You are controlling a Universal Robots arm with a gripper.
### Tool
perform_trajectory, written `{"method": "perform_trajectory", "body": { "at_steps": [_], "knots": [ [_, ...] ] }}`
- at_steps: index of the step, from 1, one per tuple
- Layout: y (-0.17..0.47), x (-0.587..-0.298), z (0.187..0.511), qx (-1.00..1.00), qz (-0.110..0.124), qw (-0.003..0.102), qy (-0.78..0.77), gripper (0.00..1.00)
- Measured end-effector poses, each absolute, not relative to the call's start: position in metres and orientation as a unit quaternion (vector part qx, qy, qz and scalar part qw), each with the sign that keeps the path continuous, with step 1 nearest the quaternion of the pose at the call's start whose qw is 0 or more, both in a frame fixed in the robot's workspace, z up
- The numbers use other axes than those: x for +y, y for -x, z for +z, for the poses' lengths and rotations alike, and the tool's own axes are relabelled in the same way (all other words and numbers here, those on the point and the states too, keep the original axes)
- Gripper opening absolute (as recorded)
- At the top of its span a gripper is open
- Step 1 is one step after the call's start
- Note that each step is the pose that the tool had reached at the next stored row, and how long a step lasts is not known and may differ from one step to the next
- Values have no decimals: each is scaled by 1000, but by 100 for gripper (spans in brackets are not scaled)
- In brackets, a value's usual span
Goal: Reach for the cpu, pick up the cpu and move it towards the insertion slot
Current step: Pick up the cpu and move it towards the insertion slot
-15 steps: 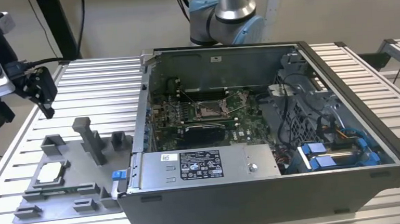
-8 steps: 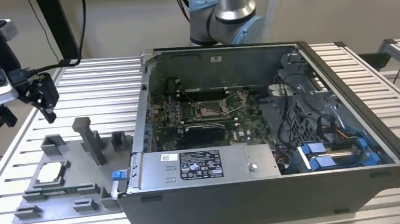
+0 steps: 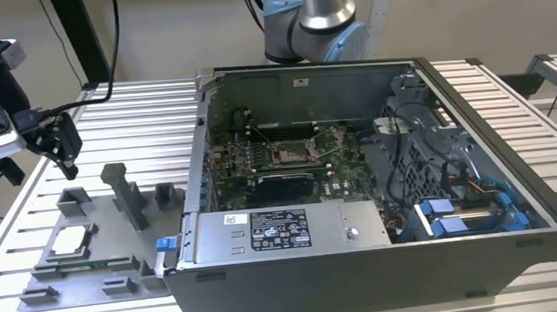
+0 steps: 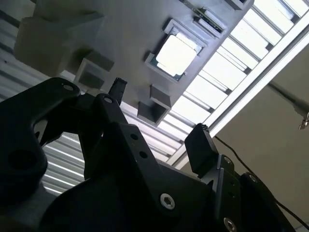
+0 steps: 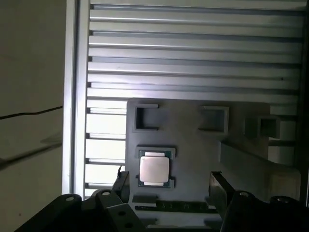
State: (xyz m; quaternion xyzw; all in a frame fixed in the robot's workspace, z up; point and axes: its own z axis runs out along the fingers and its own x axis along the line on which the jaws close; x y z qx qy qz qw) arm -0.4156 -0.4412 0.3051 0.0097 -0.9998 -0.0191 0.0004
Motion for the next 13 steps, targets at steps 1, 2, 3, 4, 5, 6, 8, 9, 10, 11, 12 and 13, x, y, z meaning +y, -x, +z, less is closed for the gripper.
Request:
{"method": "perform_trajectory", "body": {
  "at_steps": [1, 2, 3, 4, 5, 6, 8, 9, 10, 11, 12, 13],
  "knots": [
    [416, -442, 303, -1000, -19, 0, -10, 100],
    [417, -443, 301, -1000, -19, 0, -10, 100],
    [417, -443, 299, -1000, -19, 0, -10, 100],
    [418, -444, 298, -1000, -19, 0, -10, 100],
    [418, -444, 296, -1000, -19, 0, -10, 100],
    [419, -444, 294, -1000, -19, 0, -10, 100],
    [420, -445, 291, -1000, -19, 0, -10, 100],
    [420, -446, 289, -1000, -19, 0, -10, 100],
    [420, -446, 287, -1000, -19, 0, -10, 100],
    [421, -447, 285, -1000, -19, 0, -10, 100],
    [421, -448, 284, -1000, -19, 1, -10, 100],
    [421, -449, 282, -1000, -19, 1, -10, 100]
  ]
}}
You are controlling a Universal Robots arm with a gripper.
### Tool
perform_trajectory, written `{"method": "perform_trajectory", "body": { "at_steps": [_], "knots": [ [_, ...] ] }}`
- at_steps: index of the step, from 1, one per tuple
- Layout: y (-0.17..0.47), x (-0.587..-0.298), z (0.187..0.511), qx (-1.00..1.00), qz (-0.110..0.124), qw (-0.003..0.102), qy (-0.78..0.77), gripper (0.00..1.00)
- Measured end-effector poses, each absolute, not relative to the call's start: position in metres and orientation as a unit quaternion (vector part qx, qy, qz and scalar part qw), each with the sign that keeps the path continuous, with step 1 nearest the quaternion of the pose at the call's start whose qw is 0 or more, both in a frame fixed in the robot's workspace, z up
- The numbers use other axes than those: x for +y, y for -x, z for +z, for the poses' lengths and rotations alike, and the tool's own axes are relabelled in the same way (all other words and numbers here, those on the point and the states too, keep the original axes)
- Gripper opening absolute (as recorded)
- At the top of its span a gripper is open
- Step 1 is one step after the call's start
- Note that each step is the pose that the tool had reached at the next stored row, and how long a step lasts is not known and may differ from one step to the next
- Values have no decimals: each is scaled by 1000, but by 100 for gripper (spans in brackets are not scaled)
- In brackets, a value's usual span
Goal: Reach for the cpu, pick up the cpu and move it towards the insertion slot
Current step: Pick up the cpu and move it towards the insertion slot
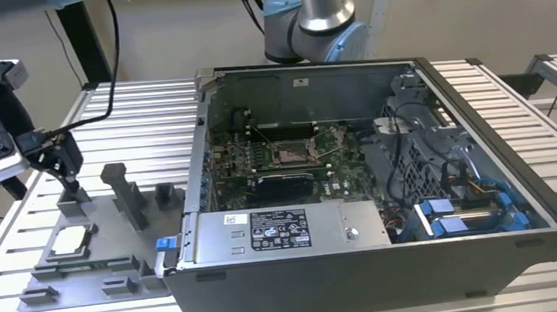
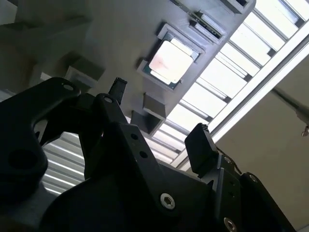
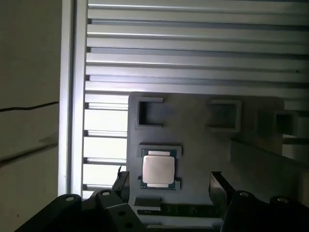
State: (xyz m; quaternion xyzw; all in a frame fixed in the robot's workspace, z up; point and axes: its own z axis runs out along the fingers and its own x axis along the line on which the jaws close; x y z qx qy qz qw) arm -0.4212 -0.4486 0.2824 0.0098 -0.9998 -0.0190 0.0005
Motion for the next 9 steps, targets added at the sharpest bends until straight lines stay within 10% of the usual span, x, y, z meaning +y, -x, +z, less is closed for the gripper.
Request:
{"method": "perform_trajectory", "body": {
  "at_steps": [9],
  "knots": [
    [423, -451, 267, -1000, -19, 0, -10, 100]
  ]
}}
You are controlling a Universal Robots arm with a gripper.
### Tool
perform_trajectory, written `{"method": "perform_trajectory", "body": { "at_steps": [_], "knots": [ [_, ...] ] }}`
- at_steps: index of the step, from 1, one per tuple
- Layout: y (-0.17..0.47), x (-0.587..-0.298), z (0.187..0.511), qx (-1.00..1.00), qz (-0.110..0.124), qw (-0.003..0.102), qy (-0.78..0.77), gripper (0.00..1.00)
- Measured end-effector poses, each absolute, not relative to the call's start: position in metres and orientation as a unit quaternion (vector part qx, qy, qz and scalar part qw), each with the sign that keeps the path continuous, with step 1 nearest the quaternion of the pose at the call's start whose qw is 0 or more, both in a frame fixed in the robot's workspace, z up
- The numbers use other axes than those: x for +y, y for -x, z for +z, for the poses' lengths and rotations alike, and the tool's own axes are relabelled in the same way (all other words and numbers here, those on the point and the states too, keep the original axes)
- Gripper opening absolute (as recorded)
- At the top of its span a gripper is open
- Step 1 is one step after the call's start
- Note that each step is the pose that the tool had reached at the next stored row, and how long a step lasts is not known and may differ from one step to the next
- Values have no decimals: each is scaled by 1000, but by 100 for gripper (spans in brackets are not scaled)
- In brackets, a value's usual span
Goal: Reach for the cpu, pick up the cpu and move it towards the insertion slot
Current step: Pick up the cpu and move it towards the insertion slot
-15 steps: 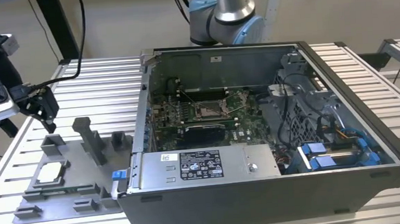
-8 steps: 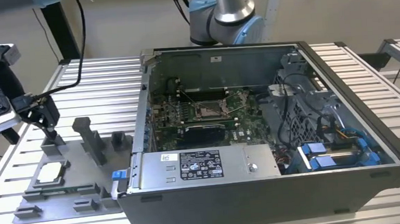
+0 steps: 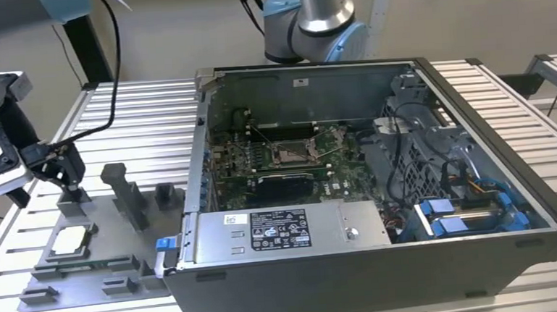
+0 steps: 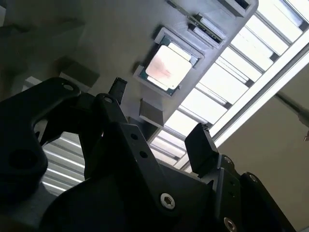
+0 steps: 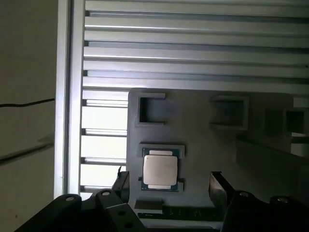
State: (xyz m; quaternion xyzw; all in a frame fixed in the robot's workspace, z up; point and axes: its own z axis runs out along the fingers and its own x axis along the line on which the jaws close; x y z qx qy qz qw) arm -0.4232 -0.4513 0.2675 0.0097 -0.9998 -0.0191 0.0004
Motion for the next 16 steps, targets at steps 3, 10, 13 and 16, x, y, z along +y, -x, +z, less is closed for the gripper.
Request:
{"method": "perform_trajectory", "body": {
  "at_steps": [3, 10, 13, 16],
  "knots": [
    [424, -452, 264, -1000, -19, 0, -10, 100],
    [426, -455, 254, -1000, -19, 1, -10, 100],
    [426, -456, 249, -1000, -19, 0, -10, 100],
    [426, -458, 245, -1000, -19, 0, -10, 100]
  ]
}}
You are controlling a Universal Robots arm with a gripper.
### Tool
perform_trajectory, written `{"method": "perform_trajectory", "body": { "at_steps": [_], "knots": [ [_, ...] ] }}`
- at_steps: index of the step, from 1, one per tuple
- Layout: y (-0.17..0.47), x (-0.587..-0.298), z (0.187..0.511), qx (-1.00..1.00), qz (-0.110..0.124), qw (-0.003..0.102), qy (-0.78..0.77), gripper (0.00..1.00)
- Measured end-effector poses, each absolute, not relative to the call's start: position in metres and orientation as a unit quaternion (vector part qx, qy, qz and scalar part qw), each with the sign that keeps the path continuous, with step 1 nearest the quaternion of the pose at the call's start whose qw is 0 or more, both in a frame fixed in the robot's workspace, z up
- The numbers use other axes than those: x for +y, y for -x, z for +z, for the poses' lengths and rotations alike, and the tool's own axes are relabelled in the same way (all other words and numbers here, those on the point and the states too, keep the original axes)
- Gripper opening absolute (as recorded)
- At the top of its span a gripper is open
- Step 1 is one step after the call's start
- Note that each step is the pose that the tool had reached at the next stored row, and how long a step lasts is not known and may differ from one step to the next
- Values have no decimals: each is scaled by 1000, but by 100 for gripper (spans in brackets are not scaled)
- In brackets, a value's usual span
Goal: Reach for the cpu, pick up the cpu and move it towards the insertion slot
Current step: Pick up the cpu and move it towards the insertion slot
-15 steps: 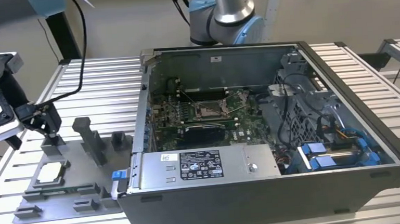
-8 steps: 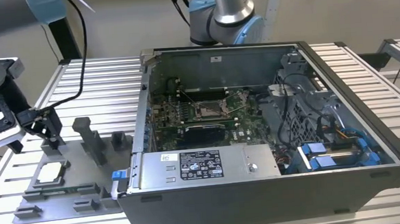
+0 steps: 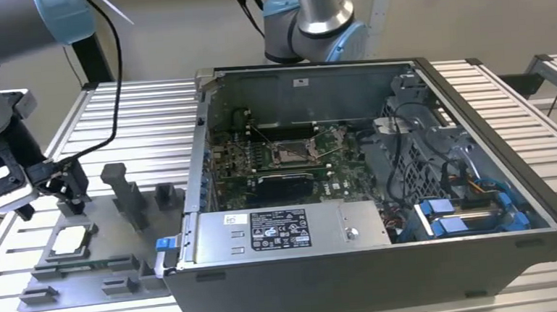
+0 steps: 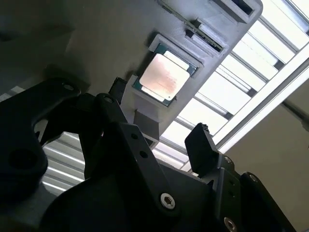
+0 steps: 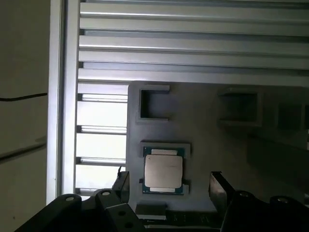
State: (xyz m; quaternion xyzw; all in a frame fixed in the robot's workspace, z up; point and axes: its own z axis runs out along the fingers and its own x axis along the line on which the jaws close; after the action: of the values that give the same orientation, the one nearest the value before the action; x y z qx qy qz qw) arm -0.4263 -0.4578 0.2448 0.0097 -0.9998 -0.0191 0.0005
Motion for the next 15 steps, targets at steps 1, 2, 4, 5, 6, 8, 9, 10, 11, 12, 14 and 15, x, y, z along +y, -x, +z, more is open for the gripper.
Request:
{"method": "perform_trajectory", "body": {
  "at_steps": [1, 2, 4, 5, 6, 8, 9, 10, 11, 12, 14, 15],
  "knots": [
    [427, -458, 243, -1000, -19, 0, -10, 100],
    [427, -459, 242, -1000, -19, 0, -10, 100],
    [427, -460, 239, -1000, -19, 0, -10, 100],
    [428, -460, 237, -1000, -19, 0, -10, 100],
    [428, -461, 235, -1000, -19, 0, -10, 100],
    [428, -461, 232, -1000, -19, 0, -10, 100],
    [428, -461, 230, -1000, -19, 0, -10, 100],
    [428, -461, 228, -1000, -19, 0, -10, 100],
    [428, -461, 226, -1000, -19, 0, -10, 100],
    [428, -461, 225, -1000, -19, 0, -10, 100],
    [428, -461, 221, -1000, -19, 0, -10, 100],
    [428, -461, 219, -1000, -19, 0, -10, 100]
  ]
}}
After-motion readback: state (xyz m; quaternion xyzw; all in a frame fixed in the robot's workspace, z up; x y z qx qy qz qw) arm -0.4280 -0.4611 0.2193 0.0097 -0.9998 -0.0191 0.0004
